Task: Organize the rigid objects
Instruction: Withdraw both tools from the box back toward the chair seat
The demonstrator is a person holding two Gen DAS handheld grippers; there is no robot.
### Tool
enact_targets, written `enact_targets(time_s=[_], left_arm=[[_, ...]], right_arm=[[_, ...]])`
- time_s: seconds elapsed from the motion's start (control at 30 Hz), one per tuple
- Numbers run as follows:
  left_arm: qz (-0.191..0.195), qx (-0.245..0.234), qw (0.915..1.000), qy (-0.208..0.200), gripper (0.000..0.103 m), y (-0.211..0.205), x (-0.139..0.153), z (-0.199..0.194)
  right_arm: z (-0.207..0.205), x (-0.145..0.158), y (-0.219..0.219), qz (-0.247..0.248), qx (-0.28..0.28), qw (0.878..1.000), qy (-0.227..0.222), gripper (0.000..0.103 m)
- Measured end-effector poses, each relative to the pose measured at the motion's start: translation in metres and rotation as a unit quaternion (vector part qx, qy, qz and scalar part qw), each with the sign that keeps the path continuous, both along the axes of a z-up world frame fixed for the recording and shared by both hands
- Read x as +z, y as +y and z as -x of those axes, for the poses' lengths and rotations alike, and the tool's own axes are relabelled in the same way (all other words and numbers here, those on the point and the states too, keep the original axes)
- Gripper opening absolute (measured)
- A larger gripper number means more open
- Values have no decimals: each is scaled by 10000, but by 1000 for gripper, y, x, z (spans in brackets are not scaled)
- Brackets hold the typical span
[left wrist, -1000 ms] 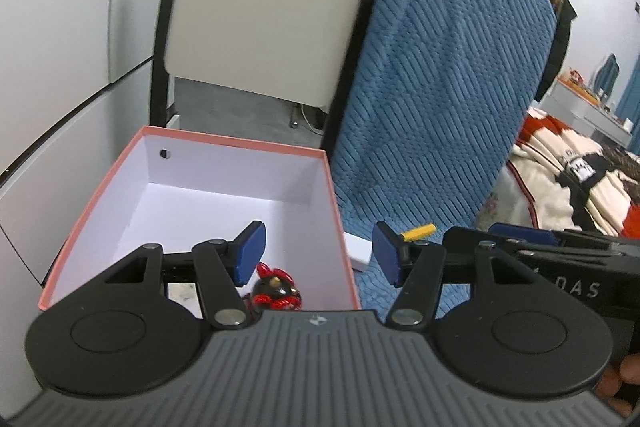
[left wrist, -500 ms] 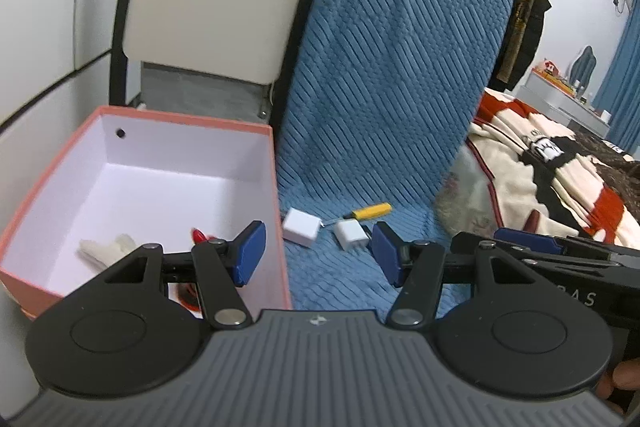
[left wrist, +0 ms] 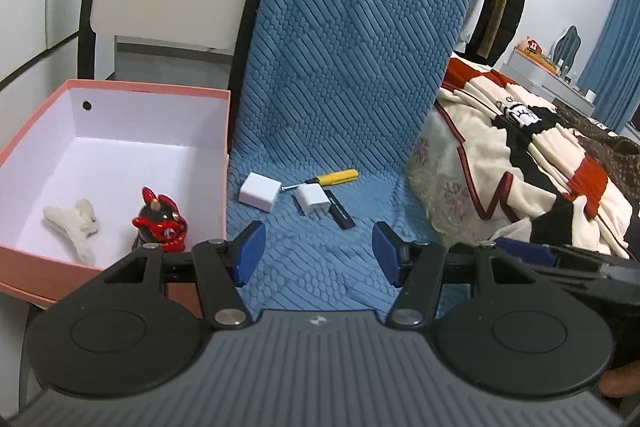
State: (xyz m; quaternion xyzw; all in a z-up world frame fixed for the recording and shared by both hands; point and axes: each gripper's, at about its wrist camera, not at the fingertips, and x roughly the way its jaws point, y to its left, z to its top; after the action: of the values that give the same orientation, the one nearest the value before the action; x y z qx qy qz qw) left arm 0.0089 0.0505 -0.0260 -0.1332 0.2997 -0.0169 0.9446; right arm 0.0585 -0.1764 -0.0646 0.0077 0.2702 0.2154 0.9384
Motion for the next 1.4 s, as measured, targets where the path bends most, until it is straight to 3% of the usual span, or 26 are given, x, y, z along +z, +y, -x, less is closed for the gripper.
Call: enact_targets(time_s=[0.5, 1.07, 1.4], left_arm=[[-72, -189, 9995, 246, 69, -30, -21, -12], [-18, -169, 9994, 286, 69, -36, -70, -113], [-308, -119, 9986, 416, 69, -34, -93, -166]], right_arm=[[1, -33, -42, 87, -418, 9987, 265, 65], [-55, -61, -29, 18, -822, 9961, 309, 65], [-91, -75, -18, -86, -732, 9958, 548, 65]])
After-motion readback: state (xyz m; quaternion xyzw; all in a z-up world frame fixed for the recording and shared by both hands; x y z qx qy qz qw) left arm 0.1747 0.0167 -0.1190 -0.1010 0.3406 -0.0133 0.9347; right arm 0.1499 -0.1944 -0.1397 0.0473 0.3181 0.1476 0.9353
